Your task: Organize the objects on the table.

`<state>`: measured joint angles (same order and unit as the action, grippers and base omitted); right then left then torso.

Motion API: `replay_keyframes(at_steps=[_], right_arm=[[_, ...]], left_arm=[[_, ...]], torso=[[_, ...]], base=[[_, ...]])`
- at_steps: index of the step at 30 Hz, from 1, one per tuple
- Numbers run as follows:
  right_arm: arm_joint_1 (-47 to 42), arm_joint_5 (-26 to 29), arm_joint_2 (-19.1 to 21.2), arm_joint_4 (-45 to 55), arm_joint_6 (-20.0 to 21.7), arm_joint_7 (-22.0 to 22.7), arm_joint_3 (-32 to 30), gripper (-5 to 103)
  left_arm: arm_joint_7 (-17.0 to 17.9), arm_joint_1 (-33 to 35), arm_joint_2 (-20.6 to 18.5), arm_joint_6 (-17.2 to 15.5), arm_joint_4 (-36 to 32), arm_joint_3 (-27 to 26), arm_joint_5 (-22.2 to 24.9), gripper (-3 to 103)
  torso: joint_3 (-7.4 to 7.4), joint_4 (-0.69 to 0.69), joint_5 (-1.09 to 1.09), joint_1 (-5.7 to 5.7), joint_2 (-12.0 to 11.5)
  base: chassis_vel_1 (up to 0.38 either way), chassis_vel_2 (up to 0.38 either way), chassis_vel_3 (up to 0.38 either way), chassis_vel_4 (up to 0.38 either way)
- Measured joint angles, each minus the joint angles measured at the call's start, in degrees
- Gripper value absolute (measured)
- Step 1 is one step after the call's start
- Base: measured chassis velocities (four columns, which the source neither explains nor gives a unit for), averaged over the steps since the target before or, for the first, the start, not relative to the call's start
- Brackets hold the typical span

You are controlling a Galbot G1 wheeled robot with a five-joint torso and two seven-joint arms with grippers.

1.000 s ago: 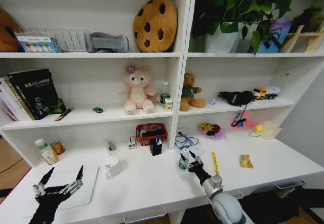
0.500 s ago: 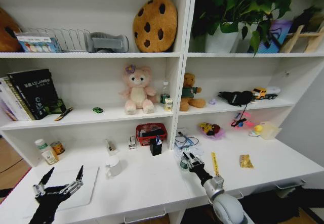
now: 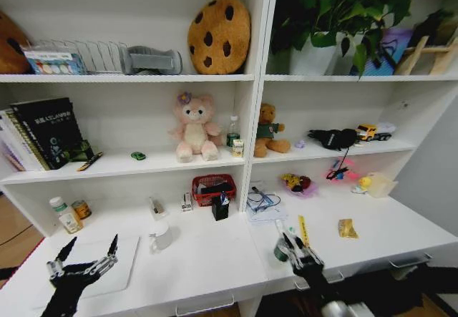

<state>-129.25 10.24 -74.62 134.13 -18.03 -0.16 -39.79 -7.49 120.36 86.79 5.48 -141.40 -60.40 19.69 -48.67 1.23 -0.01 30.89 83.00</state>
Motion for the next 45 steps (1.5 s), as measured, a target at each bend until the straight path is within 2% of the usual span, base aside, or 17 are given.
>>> replay_keyframes(at_steps=[2,3,6,7,12,14,18,23,26,30,31,33,34,36,37,39,45], right_arm=[[-5.7,-1.8,-0.1,-0.9,-5.7,1.1,-1.3,25],[-5.7,-1.8,-0.1,-0.9,-5.7,1.1,-1.3,25],[-10.9,-4.3,-0.6,-4.1,-12.7,2.8,-2.3,25],[-10.9,-4.3,-0.6,-4.1,-12.7,2.8,-2.3,25],[-15.1,-8.4,-1.1,-9.9,-18.5,5.9,-0.9,25],[-15.8,-11.5,-1.9,-16.4,-21.1,8.6,0.8,25],[-15.2,-14.3,-2.8,-24.5,-23.3,10.9,1.8,25],[-13.1,-14.5,-2.7,-29.0,-24.0,11.2,1.9,25],[-9.8,-13.1,-2.2,-33.0,-23.7,9.7,1.4,25],[0.2,-9.7,-1.2,-45.5,-22.1,4.7,1.5,25],[0.2,-9.7,-1.2,-45.5,-22.1,4.7,1.5,25],[7.0,-8.9,-0.8,-53.1,-21.9,1.9,2.1,25],[7.0,-8.9,-0.8,-53.1,-21.9,1.9,2.1,25],[13.9,-7.5,-0.5,-59.5,-21.1,-2.1,2.8,25],[13.9,-7.5,-0.5,-59.5,-21.1,-2.1,2.8,25],[20.5,-7.4,-0.5,-65.6,-20.2,-5.5,3.0,25],[30.0,-5.9,-0.5,-74.0,-16.4,-9.5,3.4,25]], left_arm=[[0.0,0.0,0.0,0.0,0.0,0.0,0.0,100],[0.0,0.0,0.0,0.0,0.0,0.0,0.0,100],[0.0,0.0,0.0,0.0,0.0,0.0,0.0,100],[0.0,0.0,0.0,0.0,0.0,0.0,0.0,100],[0.0,0.0,0.0,0.0,0.0,0.0,0.0,100],[0.0,0.0,0.0,0.0,0.0,0.0,0.0,100],[0.0,0.0,0.0,0.0,0.0,0.0,0.0,100],[0.0,0.0,0.0,0.0,0.0,0.0,0.0,100],[0.0,0.0,0.0,0.0,0.0,0.0,0.0,100],[0.0,0.0,0.0,0.0,0.0,0.0,0.0,100],[0.0,0.0,0.0,0.0,0.0,0.0,0.0,100],[0.0,0.0,0.0,0.0,0.0,0.0,0.0,100],[0.0,0.0,0.0,0.0,0.0,0.0,0.0,100],[0.0,0.0,0.0,0.0,0.0,0.0,0.0,100],[0.0,0.0,0.0,0.0,0.0,0.0,0.0,100],[0.0,0.0,0.0,0.0,0.0,0.0,0.0,100],[0.0,0.0,0.0,0.0,0.0,0.0,0.0,100]], torso=[[0.0,-0.03,0.0,0.0,0.0],[0.0,-0.03,0.0,0.0,0.0],[-0.01,-0.03,0.01,0.0,0.0],[-0.01,-0.03,0.01,0.0,0.0],[-0.01,-0.02,0.0,0.0,0.0],[-0.01,-0.01,0.02,0.0,0.0],[-0.01,0.01,0.02,0.01,0.0],[-0.01,-0.01,0.01,0.01,0.0],[-0.02,-0.02,-0.01,0.02,0.0],[-0.02,-0.02,0.02,0.02,0.0],[-0.02,-0.02,0.02,0.02,0.0],[-0.02,-0.01,0.04,0.02,0.0],[-0.02,-0.01,0.04,0.02,0.0],[-0.02,0.0,0.02,0.02,0.0],[-0.02,0.0,0.02,0.02,0.0],[-0.02,-0.03,0.01,0.02,0.0],[-0.03,0.02,0.0,0.03,0.0]], base=[[0.0,0.0,0.0,0.0],[0.0,0.0,0.0,0.0],[0.0,0.0,0.0,0.0],[0.0,0.0,0.0,0.0],[0.0,0.0,0.0,0.0],[0.0,0.0,0.0,0.0],[0.0,0.0,0.0,0.0],[0.0,0.0,0.0,0.0],[0.0,0.0,0.0,0.0],[0.0,0.0,0.0,0.0],[0.0,0.0,0.0,0.0],[0.0,0.0,0.0,0.0],[0.0,0.0,0.0,0.0],[0.0,0.0,0.0,0.0],[0.0,0.0,0.0,0.0],[0.0,0.0,0.0,0.0],[0.0,0.0,0.0,0.0]])
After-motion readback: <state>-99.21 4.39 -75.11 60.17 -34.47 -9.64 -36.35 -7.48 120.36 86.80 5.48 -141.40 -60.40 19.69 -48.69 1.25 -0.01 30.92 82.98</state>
